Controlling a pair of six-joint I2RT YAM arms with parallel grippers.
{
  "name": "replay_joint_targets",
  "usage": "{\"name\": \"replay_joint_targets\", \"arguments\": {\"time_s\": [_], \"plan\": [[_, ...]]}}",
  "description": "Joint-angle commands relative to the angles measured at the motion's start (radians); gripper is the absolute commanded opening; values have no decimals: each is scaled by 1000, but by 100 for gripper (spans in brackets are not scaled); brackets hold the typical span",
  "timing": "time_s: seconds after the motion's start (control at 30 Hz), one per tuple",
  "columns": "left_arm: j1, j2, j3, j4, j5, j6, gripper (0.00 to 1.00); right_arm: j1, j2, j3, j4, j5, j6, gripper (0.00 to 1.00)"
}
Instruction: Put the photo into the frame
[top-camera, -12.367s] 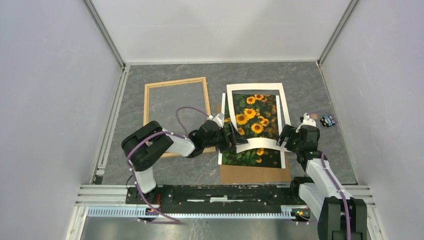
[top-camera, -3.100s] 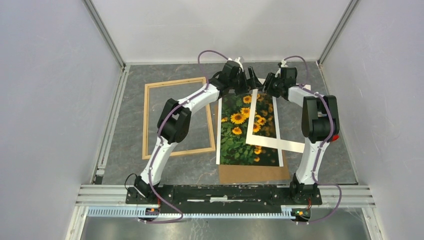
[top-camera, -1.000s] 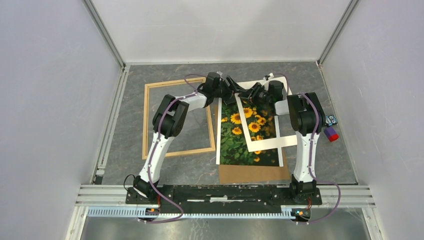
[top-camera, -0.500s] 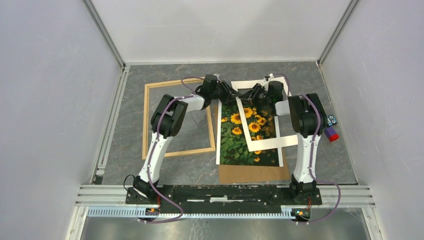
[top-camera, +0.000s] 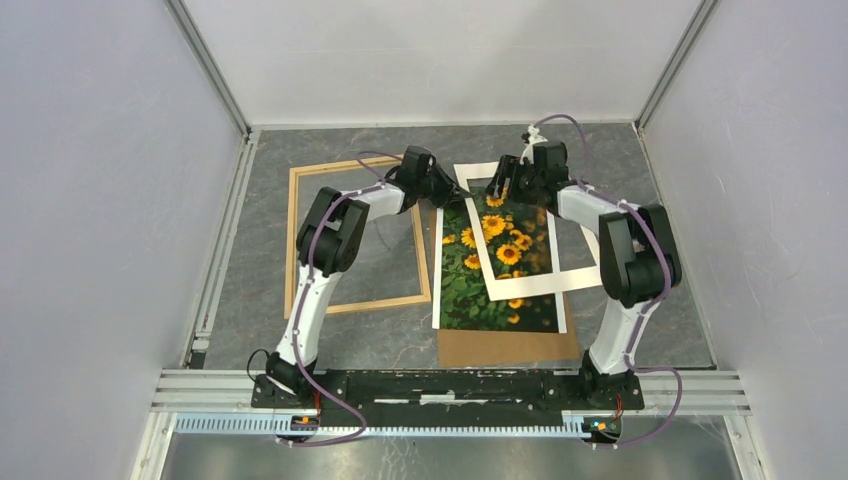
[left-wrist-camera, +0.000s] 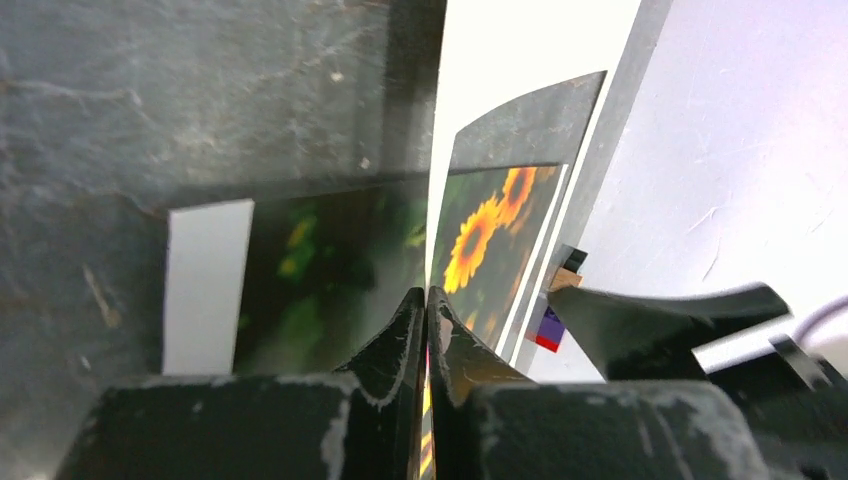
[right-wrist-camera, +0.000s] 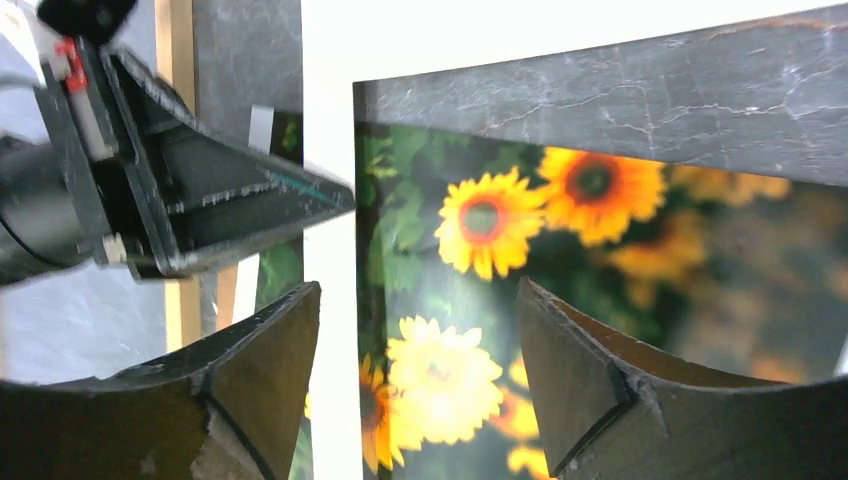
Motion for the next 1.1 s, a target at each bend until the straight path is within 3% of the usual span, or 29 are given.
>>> {"name": "replay_joint_targets", "arguments": {"time_s": [0.0,0.3,0.6,0.8,0.9,1.07], "plan": [[-2,-143,-18,-52,-9,76,6,123,-172,39,-264,267,-288,79],[-39,-368,-154,-128,-48,66,2,499,-419,-65,-508,734,-414,80],[-73,-490,-243,-157,-67,22,2,792,-427,-79,-736,1211,-138,72],[-77,-530,-257,-198,-87,34,2,878,-330,11,-923,1346,31,61],[-76,-538,-257,-209,-88,31,3,902,-287,61,-966,1347,58,58],[-76,-554,-258,-219,-88,30,3,914,-240,122,-1047,1375,132,44]]}}
